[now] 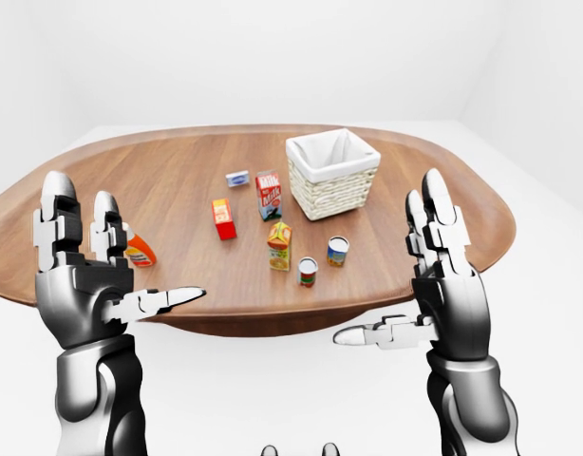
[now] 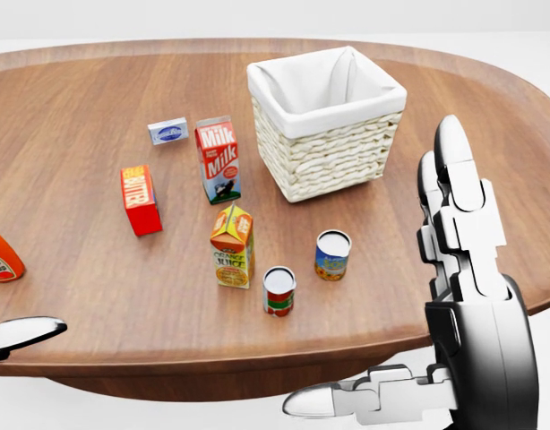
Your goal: Pick up the orange juice, and put it in the basket.
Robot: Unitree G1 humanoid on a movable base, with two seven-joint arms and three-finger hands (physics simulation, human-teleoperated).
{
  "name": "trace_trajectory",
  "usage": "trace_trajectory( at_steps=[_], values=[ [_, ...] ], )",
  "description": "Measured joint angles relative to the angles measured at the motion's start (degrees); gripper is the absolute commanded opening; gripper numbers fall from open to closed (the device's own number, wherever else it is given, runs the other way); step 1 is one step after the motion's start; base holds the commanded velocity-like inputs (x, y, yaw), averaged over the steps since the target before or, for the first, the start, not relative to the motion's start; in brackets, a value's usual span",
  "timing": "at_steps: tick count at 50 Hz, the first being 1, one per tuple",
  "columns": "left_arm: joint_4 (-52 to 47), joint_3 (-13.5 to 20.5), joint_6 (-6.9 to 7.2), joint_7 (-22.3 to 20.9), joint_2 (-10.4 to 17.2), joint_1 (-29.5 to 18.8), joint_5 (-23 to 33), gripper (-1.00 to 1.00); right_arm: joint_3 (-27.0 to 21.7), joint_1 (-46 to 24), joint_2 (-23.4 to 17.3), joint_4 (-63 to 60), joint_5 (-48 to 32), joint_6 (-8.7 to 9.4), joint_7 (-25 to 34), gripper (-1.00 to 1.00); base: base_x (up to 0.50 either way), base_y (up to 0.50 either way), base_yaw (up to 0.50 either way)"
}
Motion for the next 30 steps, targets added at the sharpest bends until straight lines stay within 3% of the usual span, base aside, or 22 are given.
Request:
trace_trajectory(
  at_steps=[12, 30],
  values=[
    [-0.2, -0.03, 0.0, -0.03, -0.04, 0.07, -0.09, 1.0, 0.11, -0.48, 0.04, 0.37, -0.72, 0.0, 0.18, 1.0, 0.38, -0.31, 0.0],
    [-0.3, 0.0, 0.0, 0.01, -0.05, 0.06, -0.13, 1.0, 1.02, -2.68, 0.38, 1.33, -2.3, 0.0, 0.48, 1.0, 0.5, -0.02, 0.0]
  ],
)
